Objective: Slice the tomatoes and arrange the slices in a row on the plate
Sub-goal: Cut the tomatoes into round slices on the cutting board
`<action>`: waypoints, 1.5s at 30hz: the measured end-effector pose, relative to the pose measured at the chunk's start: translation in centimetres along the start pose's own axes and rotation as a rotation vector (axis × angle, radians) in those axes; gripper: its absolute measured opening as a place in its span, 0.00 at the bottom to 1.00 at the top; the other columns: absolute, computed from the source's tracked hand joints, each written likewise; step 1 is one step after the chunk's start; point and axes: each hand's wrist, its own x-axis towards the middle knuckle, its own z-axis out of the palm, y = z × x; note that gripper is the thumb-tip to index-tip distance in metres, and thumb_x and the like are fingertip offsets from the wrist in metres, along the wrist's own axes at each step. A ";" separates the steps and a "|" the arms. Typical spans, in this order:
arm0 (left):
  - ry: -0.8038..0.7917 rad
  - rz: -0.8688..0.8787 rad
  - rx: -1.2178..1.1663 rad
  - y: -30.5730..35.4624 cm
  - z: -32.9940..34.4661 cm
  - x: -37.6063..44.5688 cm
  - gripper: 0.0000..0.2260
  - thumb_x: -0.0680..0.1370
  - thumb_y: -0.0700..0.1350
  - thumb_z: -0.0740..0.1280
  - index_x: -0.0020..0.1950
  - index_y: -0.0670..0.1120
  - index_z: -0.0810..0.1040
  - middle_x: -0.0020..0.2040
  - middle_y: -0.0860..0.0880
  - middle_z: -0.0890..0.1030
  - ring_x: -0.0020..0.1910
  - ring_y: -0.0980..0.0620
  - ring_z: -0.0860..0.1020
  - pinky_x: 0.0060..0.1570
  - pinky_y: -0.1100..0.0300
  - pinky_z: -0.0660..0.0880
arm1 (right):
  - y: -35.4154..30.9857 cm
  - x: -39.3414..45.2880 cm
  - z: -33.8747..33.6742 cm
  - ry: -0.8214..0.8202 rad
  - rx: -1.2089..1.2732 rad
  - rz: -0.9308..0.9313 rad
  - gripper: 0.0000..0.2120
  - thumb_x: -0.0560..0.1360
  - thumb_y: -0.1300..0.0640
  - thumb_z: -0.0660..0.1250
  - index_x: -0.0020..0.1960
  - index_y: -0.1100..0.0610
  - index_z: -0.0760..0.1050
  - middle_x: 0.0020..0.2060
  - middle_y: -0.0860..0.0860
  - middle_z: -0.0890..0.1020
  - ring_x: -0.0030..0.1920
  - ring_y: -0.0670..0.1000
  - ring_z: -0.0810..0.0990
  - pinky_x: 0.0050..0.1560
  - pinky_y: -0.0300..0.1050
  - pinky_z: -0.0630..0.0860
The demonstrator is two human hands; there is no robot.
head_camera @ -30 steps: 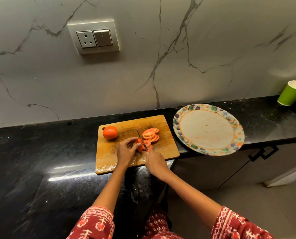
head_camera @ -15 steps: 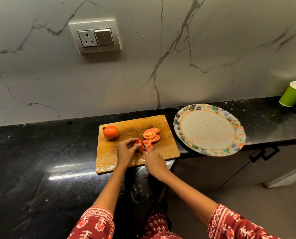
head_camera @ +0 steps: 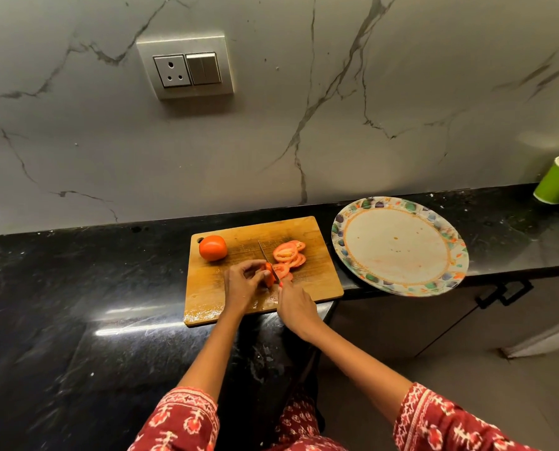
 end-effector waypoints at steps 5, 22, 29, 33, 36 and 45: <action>0.013 0.008 0.014 -0.1 0.3 -0.2 0.10 0.68 0.34 0.73 0.49 0.38 0.82 0.47 0.44 0.83 0.46 0.55 0.79 0.45 0.78 0.71 | -0.4 0.6 -0.3 -0.023 -0.009 0.024 0.16 0.82 0.57 0.50 0.64 0.65 0.66 0.59 0.62 0.75 0.60 0.63 0.74 0.52 0.50 0.70; -0.007 0.043 -0.002 -0.6 0.4 -0.1 0.10 0.69 0.35 0.72 0.50 0.39 0.82 0.48 0.44 0.83 0.47 0.52 0.80 0.47 0.74 0.73 | -0.2 0.8 -0.2 -0.062 0.014 0.024 0.16 0.82 0.57 0.50 0.60 0.66 0.70 0.58 0.64 0.76 0.60 0.64 0.74 0.52 0.50 0.70; -0.030 0.060 -0.021 -1.1 0.2 0.0 0.12 0.70 0.35 0.71 0.53 0.41 0.80 0.51 0.46 0.82 0.50 0.52 0.80 0.51 0.62 0.77 | 0.3 0.4 0.4 -0.072 0.029 0.033 0.16 0.82 0.57 0.50 0.55 0.65 0.72 0.56 0.63 0.77 0.57 0.63 0.75 0.50 0.49 0.70; -0.105 0.085 0.025 -1.6 0.3 0.3 0.14 0.71 0.36 0.71 0.56 0.45 0.80 0.53 0.47 0.80 0.53 0.52 0.79 0.52 0.63 0.76 | -0.1 0.6 0.0 -0.052 0.029 0.042 0.14 0.81 0.59 0.51 0.56 0.66 0.72 0.57 0.63 0.76 0.58 0.63 0.74 0.51 0.49 0.71; -0.091 0.107 0.033 -1.8 0.0 0.2 0.13 0.70 0.37 0.72 0.54 0.45 0.81 0.52 0.46 0.81 0.51 0.50 0.79 0.51 0.60 0.77 | -0.2 0.7 0.0 -0.049 0.019 0.045 0.14 0.81 0.60 0.51 0.56 0.66 0.72 0.57 0.63 0.76 0.59 0.63 0.74 0.52 0.50 0.71; -0.104 0.096 0.037 -2.1 0.1 0.0 0.19 0.66 0.37 0.76 0.56 0.42 0.80 0.53 0.47 0.80 0.52 0.52 0.79 0.50 0.67 0.76 | -0.2 0.9 0.2 -0.048 0.027 0.038 0.16 0.82 0.58 0.50 0.57 0.66 0.72 0.57 0.63 0.76 0.59 0.63 0.74 0.52 0.49 0.71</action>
